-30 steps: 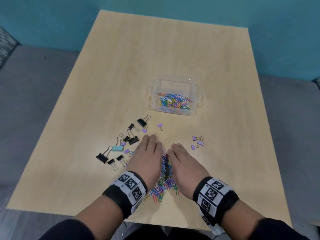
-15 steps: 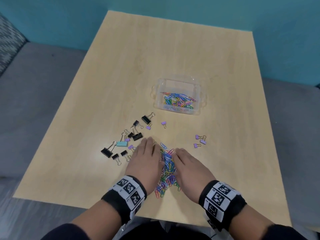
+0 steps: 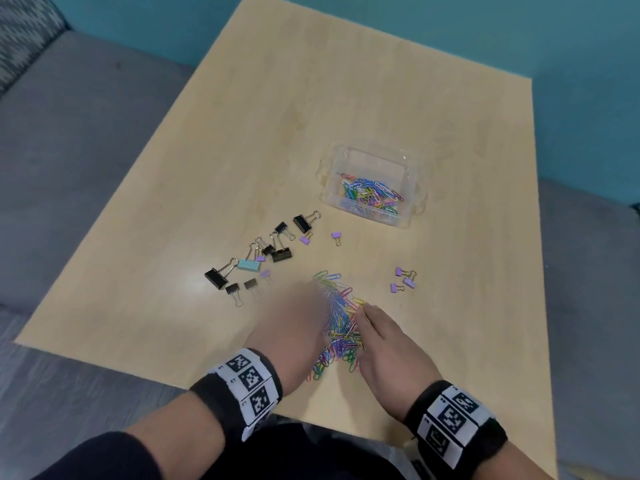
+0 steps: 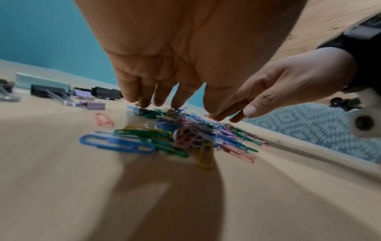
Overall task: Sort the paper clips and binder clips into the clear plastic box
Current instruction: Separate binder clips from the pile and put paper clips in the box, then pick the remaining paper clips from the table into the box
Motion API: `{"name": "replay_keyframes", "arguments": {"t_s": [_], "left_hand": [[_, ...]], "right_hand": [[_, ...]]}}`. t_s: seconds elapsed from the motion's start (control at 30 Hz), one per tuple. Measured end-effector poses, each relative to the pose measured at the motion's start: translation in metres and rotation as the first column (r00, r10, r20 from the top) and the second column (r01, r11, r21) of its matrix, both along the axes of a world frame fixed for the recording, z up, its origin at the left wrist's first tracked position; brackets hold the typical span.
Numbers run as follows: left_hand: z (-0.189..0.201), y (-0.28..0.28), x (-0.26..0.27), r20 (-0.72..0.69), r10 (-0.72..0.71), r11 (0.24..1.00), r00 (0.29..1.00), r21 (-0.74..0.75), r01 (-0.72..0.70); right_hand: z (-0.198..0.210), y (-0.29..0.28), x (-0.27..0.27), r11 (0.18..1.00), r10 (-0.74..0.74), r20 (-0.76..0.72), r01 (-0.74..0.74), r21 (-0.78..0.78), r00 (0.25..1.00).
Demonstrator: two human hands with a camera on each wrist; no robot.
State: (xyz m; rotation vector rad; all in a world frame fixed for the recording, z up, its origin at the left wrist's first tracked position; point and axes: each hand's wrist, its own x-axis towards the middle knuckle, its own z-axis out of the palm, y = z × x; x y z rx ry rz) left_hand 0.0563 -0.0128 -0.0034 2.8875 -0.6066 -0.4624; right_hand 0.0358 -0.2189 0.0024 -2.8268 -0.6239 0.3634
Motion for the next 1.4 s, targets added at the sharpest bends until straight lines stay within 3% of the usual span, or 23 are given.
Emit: {"name": "replay_keyframes", "arguments": {"t_s": [0.13,0.3,0.57,0.77,1.0,1.13,1.2,1.3,1.4], "left_hand": [[0.004,0.002,0.0,-0.039,0.141,0.99,0.989,0.001,-0.142],[0.004,0.003,-0.004,-0.051,0.021,0.999,0.998,-0.028,-0.022],[0.011,0.048,-0.047,-0.032,0.032,0.994,0.999,-0.106,-0.035],[-0.006,0.065,-0.027,-0.02,0.033,0.999,0.999,-0.043,-0.034],[0.013,0.062,-0.033,-0.057,0.152,0.979,0.987,-0.129,-0.158],[0.009,0.046,-0.042,-0.177,0.206,0.958,0.962,-0.165,-0.235],[0.01,0.036,-0.032,-0.137,0.238,0.945,0.962,-0.194,-0.262],[0.01,0.031,-0.015,-0.025,0.179,0.976,0.984,-0.124,-0.181],[0.006,0.041,-0.006,-0.037,0.182,0.977,0.983,-0.108,-0.185]], "right_hand": [[0.0,0.002,0.001,1.0,0.0,-0.001,0.0,0.016,1.0],[0.004,0.002,0.0,0.999,-0.001,-0.013,0.001,0.034,1.0],[0.01,-0.012,-0.02,0.995,-0.089,-0.059,0.092,0.041,0.994],[0.006,-0.016,-0.028,0.995,-0.096,-0.081,0.098,0.022,0.992],[0.011,-0.02,-0.03,0.95,-0.307,-0.196,0.313,0.0,0.931],[0.008,-0.002,-0.023,0.946,-0.303,-0.293,0.323,0.022,0.907],[0.009,0.01,-0.015,0.952,-0.28,-0.287,0.304,0.041,0.916],[0.013,0.016,-0.007,0.951,-0.281,-0.277,0.305,0.047,0.919],[0.015,0.008,-0.007,0.953,-0.271,-0.29,0.298,0.051,0.918]]}}
